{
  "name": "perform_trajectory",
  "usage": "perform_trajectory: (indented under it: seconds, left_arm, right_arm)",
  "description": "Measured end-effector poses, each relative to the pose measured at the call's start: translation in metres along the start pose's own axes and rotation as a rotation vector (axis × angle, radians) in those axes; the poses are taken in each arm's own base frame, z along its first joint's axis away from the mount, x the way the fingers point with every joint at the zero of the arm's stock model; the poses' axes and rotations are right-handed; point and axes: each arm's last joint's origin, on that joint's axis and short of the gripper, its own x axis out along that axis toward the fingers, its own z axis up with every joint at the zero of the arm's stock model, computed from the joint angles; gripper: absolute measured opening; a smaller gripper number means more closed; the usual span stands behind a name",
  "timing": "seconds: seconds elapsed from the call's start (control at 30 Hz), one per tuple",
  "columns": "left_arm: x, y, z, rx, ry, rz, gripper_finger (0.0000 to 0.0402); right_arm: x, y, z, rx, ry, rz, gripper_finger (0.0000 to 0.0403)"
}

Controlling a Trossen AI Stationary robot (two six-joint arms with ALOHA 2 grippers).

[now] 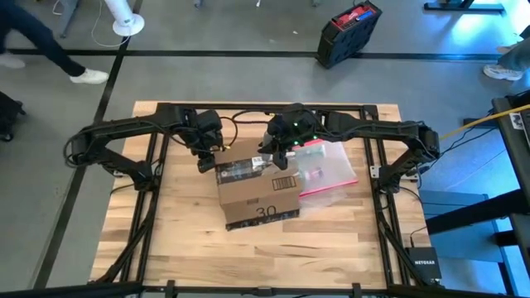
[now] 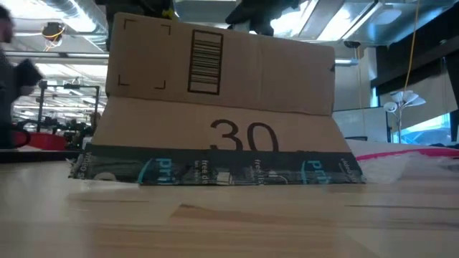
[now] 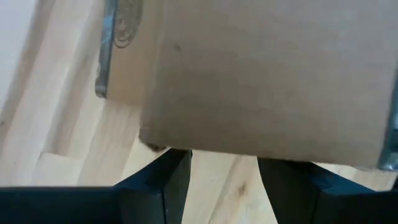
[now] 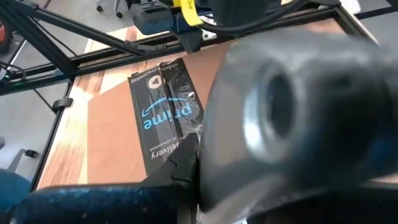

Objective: Unpack boxes
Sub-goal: Break down the cardboard box with the gray cutter until it is fully flat

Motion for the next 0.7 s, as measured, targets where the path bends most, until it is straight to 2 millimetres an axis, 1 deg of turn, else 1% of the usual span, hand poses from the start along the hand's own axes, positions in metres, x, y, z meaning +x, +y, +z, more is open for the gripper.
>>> perform_trajectory:
  seconds: [0.13, 0.2, 0.27, 0.37, 0.47, 0.53, 0.7]
  left_arm:
    - [0.0, -0.001, 0.0, -0.008, 0.014, -0.06, 0.0175]
    - [-0.009, -0.002, -0.003, -0.014, 0.035, -0.058, 0.0175]
    - [-0.023, -0.003, -0.005, -0.008, 0.023, -0.04, 0.0175]
    - [-0.045, -0.004, -0.002, 0.018, -0.083, -0.009, 0.0175]
    - [-0.059, -0.005, 0.007, 0.062, -0.246, -0.012, 0.0175]
    - [-0.059, -0.002, 0.012, 0.086, -0.289, -0.015, 0.0175]
    - [-0.042, 0.009, 0.026, 0.106, -0.249, -0.027, 0.0175]
  right_arm:
    - [0.0, 0.0, -0.001, 0.002, 0.016, 0.012, 0.0071]
    - [0.0, 0.001, -0.002, 0.002, 0.021, 0.012, 0.0071]
    - [0.0, 0.001, -0.003, 0.001, 0.031, 0.013, 0.0071]
    - [0.0, 0.001, -0.003, -0.009, 0.035, 0.013, 0.0071]
    - [0.0, 0.001, -0.003, -0.011, 0.033, 0.014, 0.0071]
    - [0.0, 0.001, -0.003, -0.013, 0.03, 0.014, 0.0071]
    - [0.0, 0.001, -0.003, -0.014, 0.028, 0.013, 0.0071]
